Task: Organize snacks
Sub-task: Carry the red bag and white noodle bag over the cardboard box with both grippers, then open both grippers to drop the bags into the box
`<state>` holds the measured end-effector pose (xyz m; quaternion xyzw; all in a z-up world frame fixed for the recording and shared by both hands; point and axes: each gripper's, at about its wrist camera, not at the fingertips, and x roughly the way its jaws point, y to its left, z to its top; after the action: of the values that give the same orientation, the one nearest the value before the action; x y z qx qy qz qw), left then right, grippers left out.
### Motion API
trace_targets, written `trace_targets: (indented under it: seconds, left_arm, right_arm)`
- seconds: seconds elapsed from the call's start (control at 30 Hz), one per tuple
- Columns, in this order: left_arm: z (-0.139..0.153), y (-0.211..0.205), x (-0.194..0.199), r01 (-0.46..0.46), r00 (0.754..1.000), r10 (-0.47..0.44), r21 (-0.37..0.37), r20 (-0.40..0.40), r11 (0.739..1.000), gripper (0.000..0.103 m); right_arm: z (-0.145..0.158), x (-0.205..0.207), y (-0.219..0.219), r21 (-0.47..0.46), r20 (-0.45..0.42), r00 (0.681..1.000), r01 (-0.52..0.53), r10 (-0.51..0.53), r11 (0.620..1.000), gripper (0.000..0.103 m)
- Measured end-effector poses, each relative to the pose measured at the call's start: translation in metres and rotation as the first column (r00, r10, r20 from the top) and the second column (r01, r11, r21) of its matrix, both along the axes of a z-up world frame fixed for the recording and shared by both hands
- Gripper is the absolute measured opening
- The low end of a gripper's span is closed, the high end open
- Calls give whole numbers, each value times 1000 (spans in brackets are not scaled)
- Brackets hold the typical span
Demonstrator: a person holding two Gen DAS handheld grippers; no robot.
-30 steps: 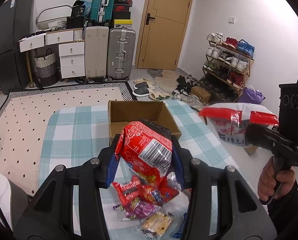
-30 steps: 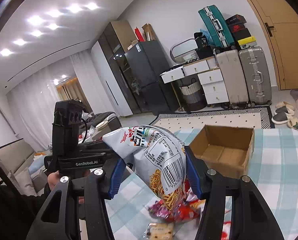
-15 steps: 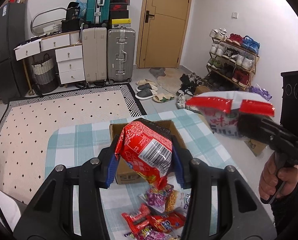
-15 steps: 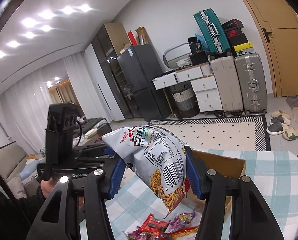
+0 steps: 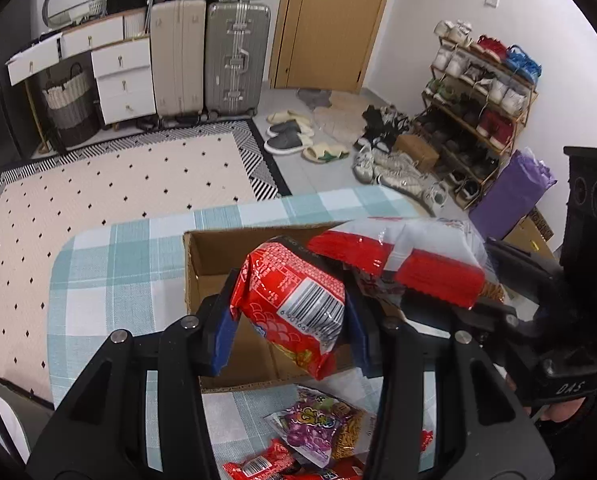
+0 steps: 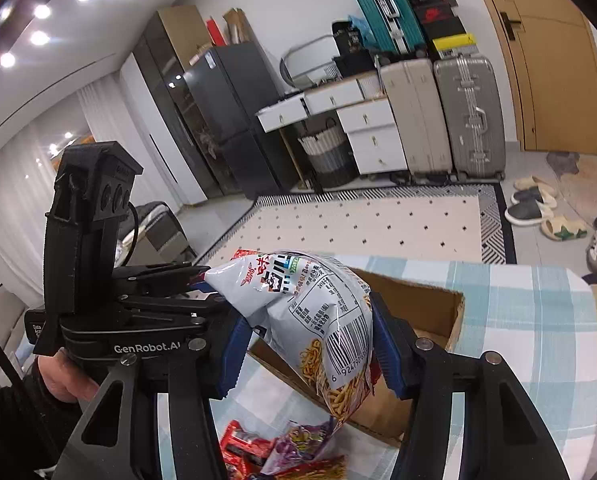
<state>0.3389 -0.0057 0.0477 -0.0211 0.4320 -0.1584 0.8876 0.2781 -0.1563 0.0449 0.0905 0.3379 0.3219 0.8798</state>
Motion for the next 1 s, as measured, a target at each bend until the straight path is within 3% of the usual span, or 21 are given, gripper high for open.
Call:
trace_targets:
  seconds: [0.17,0.53,0.83,1.0]
  left_arm:
    - [-46,-7,17,-3,999,6,64,-41,998,44]
    - [-118,-19,45,37,991,-23,103,-134,994,44]
    - [-142,-38,55,51,988,-19,204,-156,978,45]
    - [-139,-47,51,30,991,7,270,-135,962,61]
  right_arm:
    - [-40,27,2,-37,-70,998,4,-7,999,57]
    - [-95,56,7,-72,-159,987,-13,1,997,57]
    - [-117,68,7,-95,-203,979,-9,-11,995,59]
    - [-116,65,6,-122,-180,983,1,-23,993,60]
